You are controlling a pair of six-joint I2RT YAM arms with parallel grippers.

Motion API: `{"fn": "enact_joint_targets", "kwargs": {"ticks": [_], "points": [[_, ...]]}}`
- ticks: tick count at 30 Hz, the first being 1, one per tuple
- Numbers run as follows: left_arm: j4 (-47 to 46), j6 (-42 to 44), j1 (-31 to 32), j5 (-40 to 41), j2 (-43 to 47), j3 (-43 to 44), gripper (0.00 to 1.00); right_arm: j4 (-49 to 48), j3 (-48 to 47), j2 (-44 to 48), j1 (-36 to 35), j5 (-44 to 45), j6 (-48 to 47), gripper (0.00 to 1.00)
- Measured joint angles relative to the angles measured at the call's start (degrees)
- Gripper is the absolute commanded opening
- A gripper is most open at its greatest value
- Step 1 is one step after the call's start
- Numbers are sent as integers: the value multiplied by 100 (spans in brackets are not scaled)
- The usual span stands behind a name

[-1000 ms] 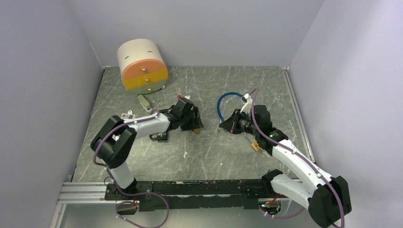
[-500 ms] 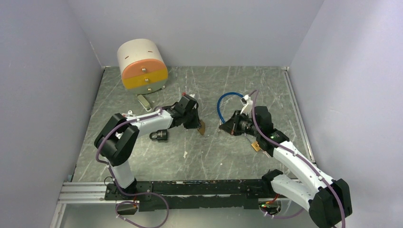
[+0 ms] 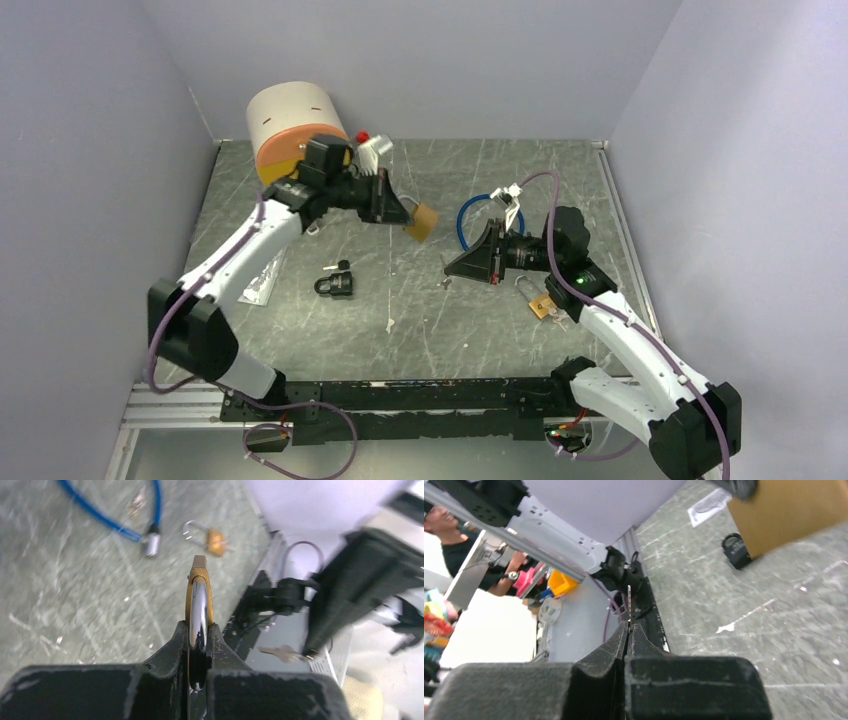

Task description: Unlock with the key

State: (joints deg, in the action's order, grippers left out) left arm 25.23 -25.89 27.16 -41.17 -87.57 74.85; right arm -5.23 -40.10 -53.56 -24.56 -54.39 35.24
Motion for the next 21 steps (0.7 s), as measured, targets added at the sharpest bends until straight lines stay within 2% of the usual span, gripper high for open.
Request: {"fn": "enact_joint_targets", "kwargs": {"ticks": [6, 10, 17, 21], "points": [[426, 118, -245, -1375, 645, 1001, 2, -442, -304, -28, 0, -822, 321, 0], [723, 114, -205, -2068, 780, 1252, 3, -599, -575, -122, 0, -1213, 481, 0], [828, 50, -201, -2557, 964, 1255, 3, -90, -1432, -315, -136, -1364, 328, 0], [247, -452, -212, -2767, 1213, 1086, 3, 188, -1663, -310, -282, -1405, 129, 0]]}}
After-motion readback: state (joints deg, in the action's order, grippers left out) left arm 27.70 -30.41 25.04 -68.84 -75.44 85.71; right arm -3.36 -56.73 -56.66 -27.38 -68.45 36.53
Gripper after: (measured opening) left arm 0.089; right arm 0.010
